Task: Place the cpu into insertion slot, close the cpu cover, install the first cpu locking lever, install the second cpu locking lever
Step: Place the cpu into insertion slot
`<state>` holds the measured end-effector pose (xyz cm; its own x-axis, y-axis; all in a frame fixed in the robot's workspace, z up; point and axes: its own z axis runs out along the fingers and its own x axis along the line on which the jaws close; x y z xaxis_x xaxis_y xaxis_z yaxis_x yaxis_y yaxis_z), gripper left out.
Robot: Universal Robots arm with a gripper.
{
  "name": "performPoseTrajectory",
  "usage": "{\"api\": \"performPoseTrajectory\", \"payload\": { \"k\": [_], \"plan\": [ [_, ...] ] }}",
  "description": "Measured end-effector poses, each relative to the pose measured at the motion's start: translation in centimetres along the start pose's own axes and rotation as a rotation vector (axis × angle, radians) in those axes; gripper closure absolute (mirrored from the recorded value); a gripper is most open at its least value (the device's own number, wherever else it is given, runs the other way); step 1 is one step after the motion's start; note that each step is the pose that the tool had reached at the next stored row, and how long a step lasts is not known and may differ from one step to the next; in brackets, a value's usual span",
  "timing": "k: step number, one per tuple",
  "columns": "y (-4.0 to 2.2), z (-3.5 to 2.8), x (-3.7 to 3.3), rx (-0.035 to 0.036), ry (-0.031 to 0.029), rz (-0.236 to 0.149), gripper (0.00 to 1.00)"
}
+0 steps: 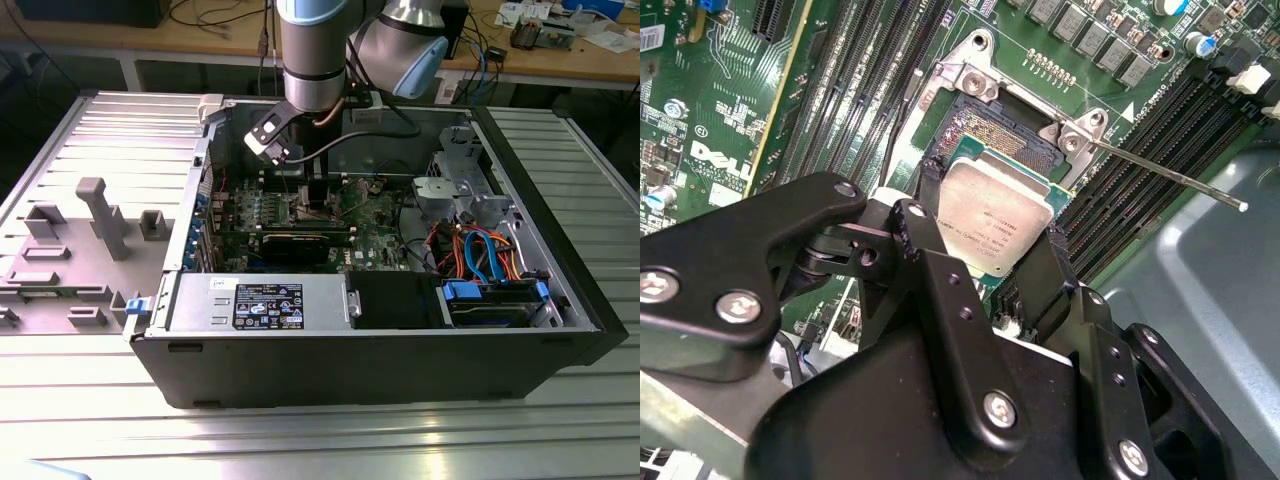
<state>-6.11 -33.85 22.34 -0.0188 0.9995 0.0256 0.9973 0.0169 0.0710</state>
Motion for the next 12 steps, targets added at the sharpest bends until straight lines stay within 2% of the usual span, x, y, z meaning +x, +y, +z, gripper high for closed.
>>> {"api": "performPoseTrajectory", "payload": {
  "k": [4,5,7,12],
  "plan": [
    [-0.13,0.3,0.03,0.0003,-0.0004,0.0,0.45],
    [-0.22,0.72,0.03,0.0003,-0.0004,0.0,0.45],
    [-0.26,1.05,0.02,0.0003,-0.0005,0.0,0.45],
    [-0.29,1.38,0.0,0.0009,-0.0032,0.0,0.45]
  ]
}}
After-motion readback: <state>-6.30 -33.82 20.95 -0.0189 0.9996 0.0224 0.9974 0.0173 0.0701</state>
